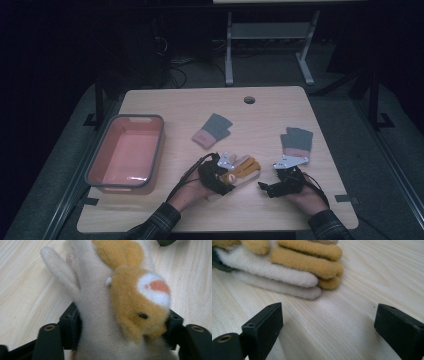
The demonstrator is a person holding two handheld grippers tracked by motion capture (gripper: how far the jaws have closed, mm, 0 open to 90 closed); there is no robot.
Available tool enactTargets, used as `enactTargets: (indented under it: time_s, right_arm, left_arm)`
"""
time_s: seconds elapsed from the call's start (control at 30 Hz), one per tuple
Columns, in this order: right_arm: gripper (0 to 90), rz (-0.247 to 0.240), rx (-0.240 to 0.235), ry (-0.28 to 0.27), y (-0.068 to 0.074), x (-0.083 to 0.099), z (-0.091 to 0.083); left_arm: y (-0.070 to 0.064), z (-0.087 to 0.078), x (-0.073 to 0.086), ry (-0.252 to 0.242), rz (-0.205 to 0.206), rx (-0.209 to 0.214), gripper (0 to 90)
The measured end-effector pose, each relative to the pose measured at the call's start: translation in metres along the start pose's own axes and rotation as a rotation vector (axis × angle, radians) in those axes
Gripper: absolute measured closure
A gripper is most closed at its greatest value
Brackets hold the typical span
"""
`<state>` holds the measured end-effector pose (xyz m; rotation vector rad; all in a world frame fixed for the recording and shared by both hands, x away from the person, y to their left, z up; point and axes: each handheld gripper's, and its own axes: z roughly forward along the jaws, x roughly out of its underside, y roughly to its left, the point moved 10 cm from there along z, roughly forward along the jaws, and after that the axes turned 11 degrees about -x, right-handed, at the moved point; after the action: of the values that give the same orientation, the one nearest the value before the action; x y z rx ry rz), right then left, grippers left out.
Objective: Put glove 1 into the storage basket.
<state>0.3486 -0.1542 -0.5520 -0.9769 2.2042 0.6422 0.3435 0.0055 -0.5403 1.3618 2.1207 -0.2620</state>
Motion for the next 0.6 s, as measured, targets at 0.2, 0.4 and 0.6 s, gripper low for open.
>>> enactTargets:
  time_s: [0.2, 0.4, 0.6]
  right_arm:
    - [8.1, 0.001, 0.002, 0.0, 0.0, -0.0002, 0.0002]
    - [8.1, 0.0, 0.002, 0.0, -0.0001, -0.0003, 0.0002]
    - [8.2, 0.0, 0.002, -0.001, -0.0001, -0.0003, 0.0002]
  left_arm:
    - [-0.0007, -0.003, -0.0001, 0.011, 0.025, 0.017, 50.3]
    - [-0.0011, -0.0044, -0.0009, 0.015, -0.013, 0.047, 59.4]
    - [0.0011, -0.0071, -0.0023, 0.007, -0.04, 0.054, 63.5]
